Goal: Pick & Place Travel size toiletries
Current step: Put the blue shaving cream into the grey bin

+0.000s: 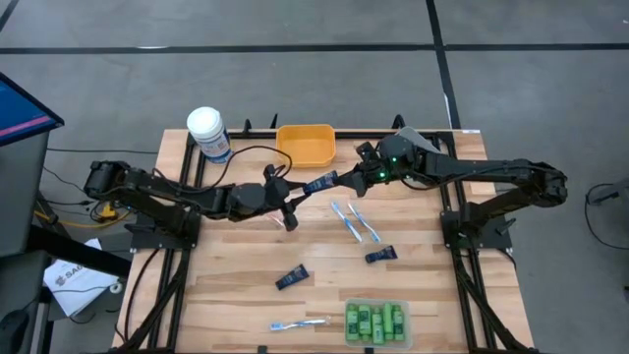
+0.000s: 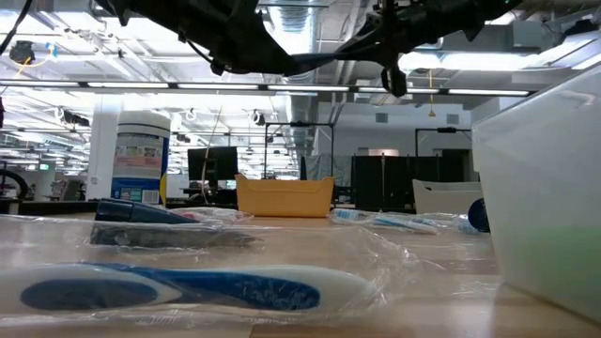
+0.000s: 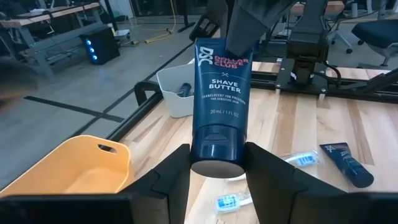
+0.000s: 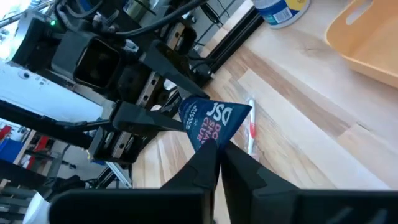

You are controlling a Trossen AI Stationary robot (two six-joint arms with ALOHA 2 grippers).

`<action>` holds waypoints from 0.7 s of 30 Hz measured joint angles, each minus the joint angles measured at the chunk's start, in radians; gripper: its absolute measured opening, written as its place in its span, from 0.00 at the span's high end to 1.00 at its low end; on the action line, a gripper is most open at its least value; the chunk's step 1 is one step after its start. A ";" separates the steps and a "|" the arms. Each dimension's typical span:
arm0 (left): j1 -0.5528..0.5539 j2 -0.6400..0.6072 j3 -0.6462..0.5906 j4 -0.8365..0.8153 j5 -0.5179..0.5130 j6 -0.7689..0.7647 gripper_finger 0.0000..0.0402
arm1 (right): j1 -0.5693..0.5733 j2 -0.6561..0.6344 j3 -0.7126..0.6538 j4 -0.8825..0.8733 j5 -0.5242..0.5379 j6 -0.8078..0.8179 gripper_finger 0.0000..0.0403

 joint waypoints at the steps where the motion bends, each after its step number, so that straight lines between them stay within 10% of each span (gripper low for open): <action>1: 0.000 0.000 0.000 0.000 0.000 0.000 0.67 | -0.003 0.000 0.000 0.004 0.000 -0.002 0.98; 15: -0.002 0.000 0.000 -0.043 0.095 -0.036 0.42 | -0.155 -0.037 0.000 -0.028 0.019 -0.016 1.00; 21: -0.004 0.000 0.000 -0.189 0.093 -0.153 0.32 | -0.255 -0.133 0.000 -0.309 0.156 -0.110 1.00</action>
